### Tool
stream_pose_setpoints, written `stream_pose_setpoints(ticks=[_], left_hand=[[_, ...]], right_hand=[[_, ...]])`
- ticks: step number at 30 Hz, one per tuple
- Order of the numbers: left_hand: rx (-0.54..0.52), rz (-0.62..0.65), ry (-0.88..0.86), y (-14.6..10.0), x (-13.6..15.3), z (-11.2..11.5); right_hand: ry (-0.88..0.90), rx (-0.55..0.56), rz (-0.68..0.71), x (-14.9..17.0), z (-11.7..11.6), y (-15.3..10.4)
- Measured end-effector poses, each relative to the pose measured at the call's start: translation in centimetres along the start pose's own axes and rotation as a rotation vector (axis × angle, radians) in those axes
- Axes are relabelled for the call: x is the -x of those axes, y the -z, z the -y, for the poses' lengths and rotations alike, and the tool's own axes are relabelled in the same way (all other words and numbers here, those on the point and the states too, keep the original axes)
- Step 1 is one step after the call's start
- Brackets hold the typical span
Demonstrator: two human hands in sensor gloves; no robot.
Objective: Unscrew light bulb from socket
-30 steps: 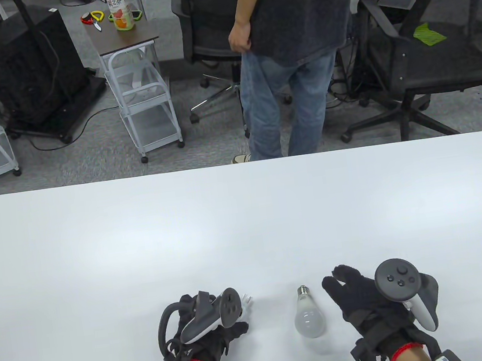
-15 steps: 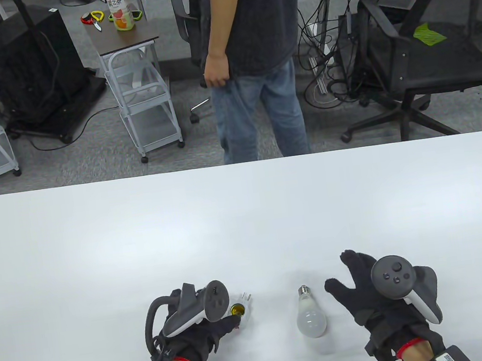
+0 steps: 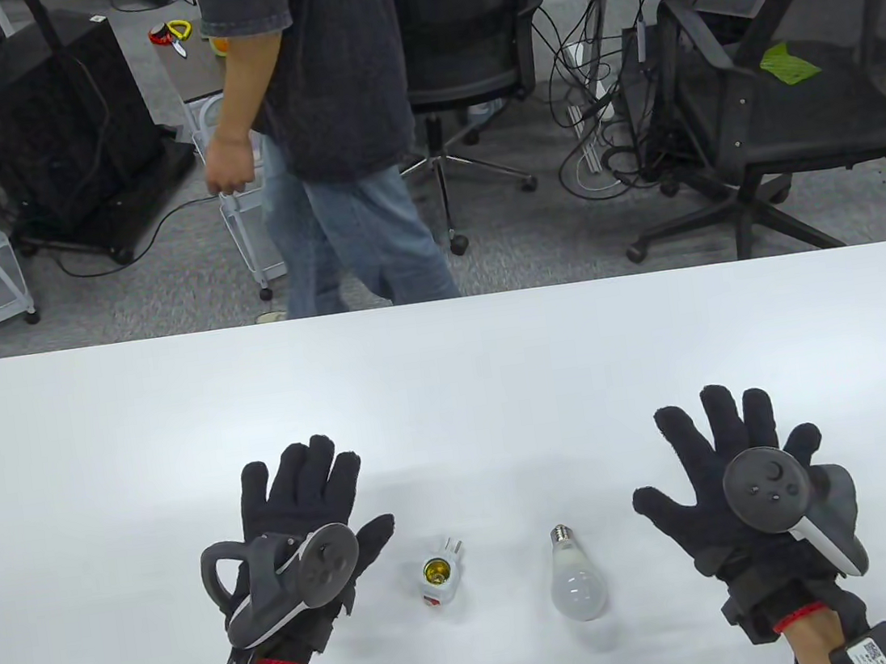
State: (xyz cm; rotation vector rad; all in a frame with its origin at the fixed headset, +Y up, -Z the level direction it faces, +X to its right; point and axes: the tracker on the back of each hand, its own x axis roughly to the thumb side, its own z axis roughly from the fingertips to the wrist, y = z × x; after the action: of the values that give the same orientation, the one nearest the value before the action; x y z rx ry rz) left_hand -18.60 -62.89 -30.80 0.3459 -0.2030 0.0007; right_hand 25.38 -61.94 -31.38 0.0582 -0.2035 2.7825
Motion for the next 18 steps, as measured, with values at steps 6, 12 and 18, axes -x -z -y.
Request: stream_pose_setpoints(ticks=[6, 12, 18], left_hand=[[-0.118, -0.009, -0.022, -0.8, 0.4, -2.5], [-0.168, 0.01, 0.0, -1.3, -0.1, -3.5], [-0.067, 0.015, 0.014, -0.9, -0.1, -1.3]], right_hand=[[-0.034, 0.054, 0.032, -0.7, 0.9, -1.1], [-0.077, 0.079, 0.06, -1.4, 0.6, -1.4], [-0.121, 0.027, 0.063, -1.6, -0.9, -1.2]])
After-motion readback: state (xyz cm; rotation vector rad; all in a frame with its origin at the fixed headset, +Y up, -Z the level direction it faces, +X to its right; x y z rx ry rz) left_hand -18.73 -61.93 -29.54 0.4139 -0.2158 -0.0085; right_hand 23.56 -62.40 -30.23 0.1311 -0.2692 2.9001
